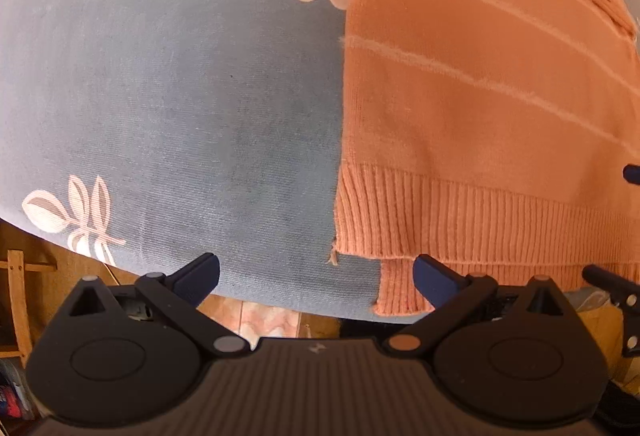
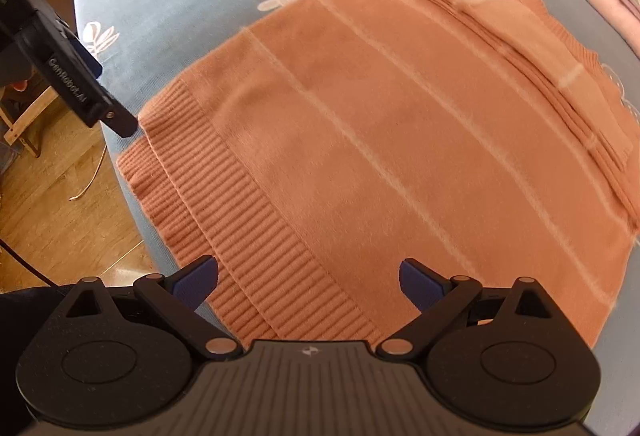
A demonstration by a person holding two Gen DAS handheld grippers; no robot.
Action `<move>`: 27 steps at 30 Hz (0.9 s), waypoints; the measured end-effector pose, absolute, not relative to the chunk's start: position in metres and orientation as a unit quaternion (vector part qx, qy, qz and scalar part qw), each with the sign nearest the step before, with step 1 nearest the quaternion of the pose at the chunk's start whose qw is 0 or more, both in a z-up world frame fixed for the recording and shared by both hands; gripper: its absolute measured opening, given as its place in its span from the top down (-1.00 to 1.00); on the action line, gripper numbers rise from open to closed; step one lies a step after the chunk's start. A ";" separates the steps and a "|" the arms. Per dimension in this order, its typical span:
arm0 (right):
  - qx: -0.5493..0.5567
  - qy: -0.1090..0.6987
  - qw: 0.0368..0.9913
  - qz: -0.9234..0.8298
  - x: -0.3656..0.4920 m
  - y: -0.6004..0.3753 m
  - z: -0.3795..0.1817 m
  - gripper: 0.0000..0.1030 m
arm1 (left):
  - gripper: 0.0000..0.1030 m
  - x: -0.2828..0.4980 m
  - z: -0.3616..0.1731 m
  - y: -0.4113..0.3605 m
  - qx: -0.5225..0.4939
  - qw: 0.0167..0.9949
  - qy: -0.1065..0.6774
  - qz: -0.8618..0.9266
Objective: Fold clothes
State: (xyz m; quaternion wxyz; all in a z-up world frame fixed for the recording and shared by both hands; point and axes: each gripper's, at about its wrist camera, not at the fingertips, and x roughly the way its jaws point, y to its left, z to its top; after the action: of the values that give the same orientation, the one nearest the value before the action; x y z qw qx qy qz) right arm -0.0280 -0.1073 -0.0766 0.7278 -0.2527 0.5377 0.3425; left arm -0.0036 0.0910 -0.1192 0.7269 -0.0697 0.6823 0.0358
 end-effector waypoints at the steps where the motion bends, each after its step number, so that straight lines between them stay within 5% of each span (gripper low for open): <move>1: -0.251 0.536 0.726 0.349 -0.028 -0.106 -0.076 -0.93 | -0.99 -0.003 -0.117 0.093 -0.085 0.729 0.678 0.039; 27: -0.362 0.393 0.703 0.470 -0.056 -0.029 -0.071 -0.92 | -0.99 -0.030 -0.090 0.136 -0.146 0.783 0.588 0.140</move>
State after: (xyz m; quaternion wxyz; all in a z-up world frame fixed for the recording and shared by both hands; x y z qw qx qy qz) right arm -0.0555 -0.0290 -0.0709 0.7027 -0.3619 0.3928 0.4701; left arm -0.0297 0.1364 -0.0901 0.7831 -0.1459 0.5881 0.1400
